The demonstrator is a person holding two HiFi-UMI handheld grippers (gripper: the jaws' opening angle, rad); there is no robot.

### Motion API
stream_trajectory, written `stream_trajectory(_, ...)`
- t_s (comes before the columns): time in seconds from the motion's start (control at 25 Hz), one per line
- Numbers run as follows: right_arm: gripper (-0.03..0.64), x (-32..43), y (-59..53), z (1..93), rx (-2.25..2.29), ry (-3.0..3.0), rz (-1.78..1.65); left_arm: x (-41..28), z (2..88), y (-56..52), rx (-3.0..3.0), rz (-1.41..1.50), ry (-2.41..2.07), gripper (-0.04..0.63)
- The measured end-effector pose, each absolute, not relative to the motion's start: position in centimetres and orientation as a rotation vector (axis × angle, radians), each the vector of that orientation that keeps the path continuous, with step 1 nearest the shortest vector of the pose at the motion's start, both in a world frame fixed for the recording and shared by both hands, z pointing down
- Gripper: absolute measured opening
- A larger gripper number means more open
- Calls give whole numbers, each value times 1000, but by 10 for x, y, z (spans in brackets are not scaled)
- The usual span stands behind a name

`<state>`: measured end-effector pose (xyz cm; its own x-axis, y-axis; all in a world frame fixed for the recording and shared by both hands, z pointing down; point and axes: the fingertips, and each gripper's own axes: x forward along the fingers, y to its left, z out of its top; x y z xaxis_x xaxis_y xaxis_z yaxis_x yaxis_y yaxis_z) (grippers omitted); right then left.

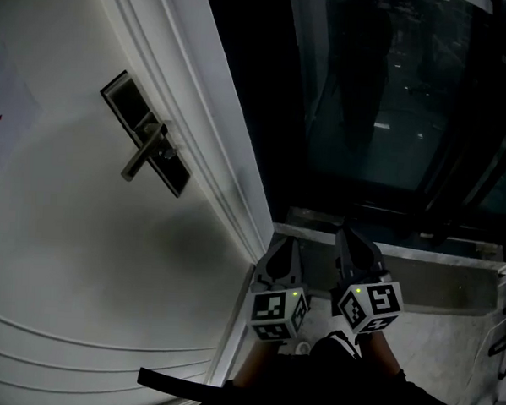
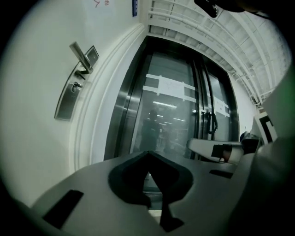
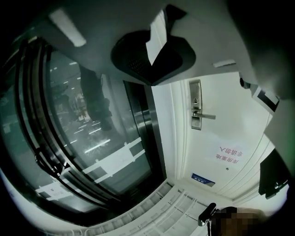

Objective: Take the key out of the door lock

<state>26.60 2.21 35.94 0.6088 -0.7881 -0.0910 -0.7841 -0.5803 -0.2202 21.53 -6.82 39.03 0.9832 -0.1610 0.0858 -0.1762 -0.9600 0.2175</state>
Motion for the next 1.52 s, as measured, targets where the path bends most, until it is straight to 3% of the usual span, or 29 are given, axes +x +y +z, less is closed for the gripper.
stream_trajectory(0.8,0,233,-199,342,-1999,2181,-79,141,374,-236,2639,-87,-1215,0)
stream_trajectory(1.52,2,158,-245,345,-1447,2610,-104,58,389,-242,2289,-143,-1797,0)
